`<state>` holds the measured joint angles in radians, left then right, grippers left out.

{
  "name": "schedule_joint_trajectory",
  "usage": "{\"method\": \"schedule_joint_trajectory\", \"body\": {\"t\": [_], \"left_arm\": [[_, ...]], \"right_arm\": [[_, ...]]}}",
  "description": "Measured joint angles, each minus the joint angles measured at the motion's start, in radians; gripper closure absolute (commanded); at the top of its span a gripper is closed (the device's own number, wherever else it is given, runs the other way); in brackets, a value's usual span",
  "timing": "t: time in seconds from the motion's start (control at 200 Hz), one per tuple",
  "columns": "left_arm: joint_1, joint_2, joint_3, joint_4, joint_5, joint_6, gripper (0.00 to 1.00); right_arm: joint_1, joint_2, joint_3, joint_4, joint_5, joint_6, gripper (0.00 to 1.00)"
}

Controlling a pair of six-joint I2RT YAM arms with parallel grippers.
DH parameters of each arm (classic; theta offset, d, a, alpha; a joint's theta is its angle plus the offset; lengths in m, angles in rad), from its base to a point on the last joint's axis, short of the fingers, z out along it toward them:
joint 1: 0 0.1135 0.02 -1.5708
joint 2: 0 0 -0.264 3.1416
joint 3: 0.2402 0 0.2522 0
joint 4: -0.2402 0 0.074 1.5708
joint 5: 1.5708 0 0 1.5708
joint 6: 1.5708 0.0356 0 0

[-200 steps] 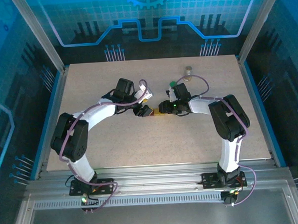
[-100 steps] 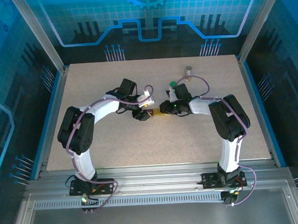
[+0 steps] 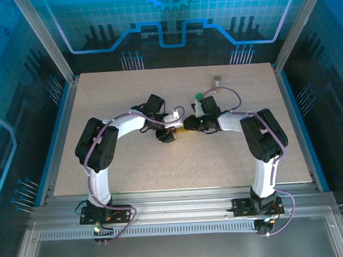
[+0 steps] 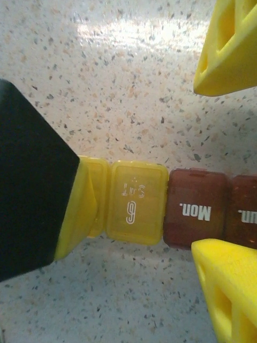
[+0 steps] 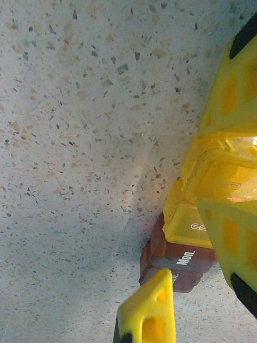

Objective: Sort the pills into containers

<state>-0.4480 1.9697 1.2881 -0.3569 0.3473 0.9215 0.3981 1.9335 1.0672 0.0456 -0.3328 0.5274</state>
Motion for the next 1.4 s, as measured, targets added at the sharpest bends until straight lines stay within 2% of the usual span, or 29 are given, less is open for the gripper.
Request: {"method": "schedule_joint_trajectory", "body": {"t": [0.49,1.071,1.201,1.401], "left_arm": [[-0.002,0.008,0.000,0.060,-0.056,0.051,0.29],[-0.002,0.048,0.073,-0.005,-0.056,0.103,0.30],[-0.002,0.069,0.079,-0.011,-0.056,0.106,0.33],[-0.002,0.076,0.080,-0.016,-0.056,0.106,0.47]], "right_arm": [[0.000,0.000,-0.001,0.000,-0.001,-0.005,0.70],[0.000,0.000,-0.001,0.000,-0.001,-0.012,0.70],[0.000,0.000,-0.001,0.000,-0.001,-0.013,0.70],[0.000,0.000,-0.001,0.000,-0.001,-0.014,0.70]]}}
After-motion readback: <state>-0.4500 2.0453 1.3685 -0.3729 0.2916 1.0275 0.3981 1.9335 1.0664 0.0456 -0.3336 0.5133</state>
